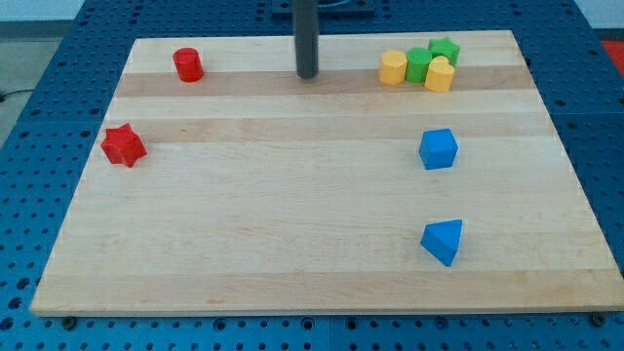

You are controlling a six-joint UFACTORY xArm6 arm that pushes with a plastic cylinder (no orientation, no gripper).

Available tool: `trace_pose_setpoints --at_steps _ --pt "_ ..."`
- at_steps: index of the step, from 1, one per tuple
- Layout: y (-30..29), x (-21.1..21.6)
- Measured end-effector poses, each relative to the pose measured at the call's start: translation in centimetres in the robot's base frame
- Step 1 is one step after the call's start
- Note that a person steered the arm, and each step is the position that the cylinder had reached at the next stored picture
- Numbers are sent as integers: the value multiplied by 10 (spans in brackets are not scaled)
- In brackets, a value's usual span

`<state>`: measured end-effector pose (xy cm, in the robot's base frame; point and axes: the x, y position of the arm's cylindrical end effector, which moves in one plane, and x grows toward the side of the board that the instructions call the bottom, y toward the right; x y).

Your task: Drag the red circle left to the blue cube

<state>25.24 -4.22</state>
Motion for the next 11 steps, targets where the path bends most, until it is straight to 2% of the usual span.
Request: trace_pose_setpoints --at_steps 1,2,3,4,5,6,7,8,9,11 --pt "-99 -26" --pt "-173 -49" --pt "-207 -33" --pt "-171 -38" --pt "-157 -9" --pt "-155 15" --pt "-184 40" --pt "-198 84" --pt "-185 89" --pt "-166 156"
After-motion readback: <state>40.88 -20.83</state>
